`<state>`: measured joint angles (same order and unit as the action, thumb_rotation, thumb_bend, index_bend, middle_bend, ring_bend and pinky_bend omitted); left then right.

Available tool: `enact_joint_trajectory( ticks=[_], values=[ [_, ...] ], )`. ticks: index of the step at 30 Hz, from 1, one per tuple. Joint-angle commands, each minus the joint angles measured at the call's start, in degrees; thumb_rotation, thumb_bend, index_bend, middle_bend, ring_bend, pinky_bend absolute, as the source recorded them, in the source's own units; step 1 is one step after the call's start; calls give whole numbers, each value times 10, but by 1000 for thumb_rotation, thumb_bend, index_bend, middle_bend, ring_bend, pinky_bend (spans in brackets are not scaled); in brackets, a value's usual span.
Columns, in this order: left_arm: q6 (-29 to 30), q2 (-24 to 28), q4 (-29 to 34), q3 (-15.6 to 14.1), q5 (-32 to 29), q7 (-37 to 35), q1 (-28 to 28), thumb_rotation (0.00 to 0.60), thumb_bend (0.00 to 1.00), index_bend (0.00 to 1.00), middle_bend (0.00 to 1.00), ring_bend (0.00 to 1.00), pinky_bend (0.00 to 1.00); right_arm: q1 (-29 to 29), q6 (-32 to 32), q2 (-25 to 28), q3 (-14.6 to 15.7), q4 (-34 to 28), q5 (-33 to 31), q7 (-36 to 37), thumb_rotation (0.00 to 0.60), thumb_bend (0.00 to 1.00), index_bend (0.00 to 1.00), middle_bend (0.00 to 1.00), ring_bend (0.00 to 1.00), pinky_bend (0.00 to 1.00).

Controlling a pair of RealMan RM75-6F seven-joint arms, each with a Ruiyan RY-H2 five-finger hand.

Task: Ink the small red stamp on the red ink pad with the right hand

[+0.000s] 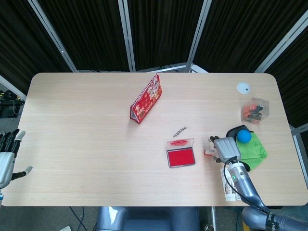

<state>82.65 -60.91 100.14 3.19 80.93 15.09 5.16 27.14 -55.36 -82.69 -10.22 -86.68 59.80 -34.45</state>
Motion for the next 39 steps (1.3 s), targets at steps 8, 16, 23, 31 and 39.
enact_joint_trajectory(
  ticks=[8,16,23,31,39],
  values=[
    [-3,2,5,-4,0,4,2,600,0,0,0,0,0,19,-1,-22,4,15,-79,-28,600,226,366,443,803,1000],
    [-3,1,6,-5,-1,5,3,600,0,0,0,0,0,27,-9,-26,7,8,-83,-11,600,252,380,450,803,1000],
    [-2,5,9,-5,1,-1,3,600,0,0,0,0,0,33,-17,-37,14,16,-81,-11,600,284,407,475,803,1000],
    [-3,7,9,-6,1,-6,4,600,0,0,0,0,0,41,-26,-45,19,18,-87,-14,600,305,430,494,803,1000],
    [-2,8,10,-7,2,-6,4,600,0,0,0,0,0,46,-30,-48,24,22,-92,-14,600,369,519,569,803,1000]
  ],
)
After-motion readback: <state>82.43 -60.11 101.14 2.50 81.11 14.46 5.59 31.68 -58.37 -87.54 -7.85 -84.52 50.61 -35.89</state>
